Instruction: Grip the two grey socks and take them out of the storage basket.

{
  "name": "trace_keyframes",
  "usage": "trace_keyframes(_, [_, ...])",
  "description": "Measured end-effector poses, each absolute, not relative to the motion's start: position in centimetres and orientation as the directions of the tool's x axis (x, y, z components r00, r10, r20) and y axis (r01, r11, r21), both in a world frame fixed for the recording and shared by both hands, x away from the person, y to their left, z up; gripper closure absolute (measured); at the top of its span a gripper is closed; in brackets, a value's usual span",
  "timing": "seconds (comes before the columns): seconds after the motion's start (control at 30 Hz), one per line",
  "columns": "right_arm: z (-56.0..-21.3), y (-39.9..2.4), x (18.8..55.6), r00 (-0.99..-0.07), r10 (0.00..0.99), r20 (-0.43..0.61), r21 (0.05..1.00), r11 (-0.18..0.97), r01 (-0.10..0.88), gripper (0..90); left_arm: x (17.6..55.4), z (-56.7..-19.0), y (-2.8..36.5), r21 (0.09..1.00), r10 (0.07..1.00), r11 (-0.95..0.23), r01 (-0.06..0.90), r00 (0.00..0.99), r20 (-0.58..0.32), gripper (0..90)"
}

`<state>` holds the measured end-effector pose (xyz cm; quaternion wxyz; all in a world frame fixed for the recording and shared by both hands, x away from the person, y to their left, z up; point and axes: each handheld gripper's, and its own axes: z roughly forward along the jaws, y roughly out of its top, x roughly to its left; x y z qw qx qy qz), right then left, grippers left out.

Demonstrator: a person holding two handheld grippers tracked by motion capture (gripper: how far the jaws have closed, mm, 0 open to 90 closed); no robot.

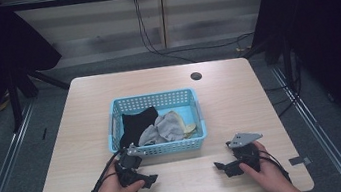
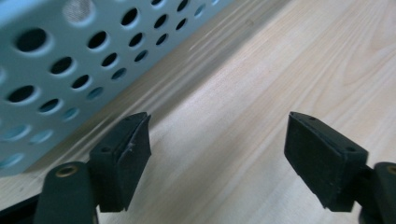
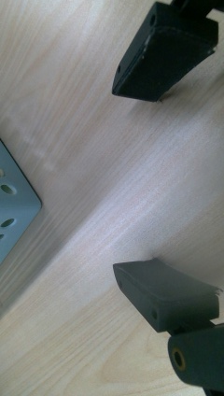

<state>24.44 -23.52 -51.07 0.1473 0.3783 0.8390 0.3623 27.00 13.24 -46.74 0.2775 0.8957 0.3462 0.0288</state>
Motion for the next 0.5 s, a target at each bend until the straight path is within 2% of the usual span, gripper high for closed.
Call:
trace_keyframes(0.07, [-51.1, -23.5, 24.4, -0.671, 0.741, 0.026, 0.72, 0.452, 0.527, 12.0, 27.2, -45.9, 13.4, 0.477, 0.635, -0.613, 0.63, 0.752, -0.178, 24.7])
trace_keyframes(0.2, [-51.1, -23.5, 24.4, -0.671, 0.741, 0.026, 0.72, 0.452, 0.527, 12.0, 27.5, -44.9, 13.6, 0.404, 0.639, -0.642, 0.652, 0.746, -0.187, 26.8])
trace_keyframes(0.5, [-51.1, -23.5, 24.4, -0.67, 0.742, 0.023, 0.719, 0.453, 0.527, 12.0, 28.5, -42.4, 13.6, 0.352, 0.658, -0.648, 0.676, 0.729, -0.188, 27.6])
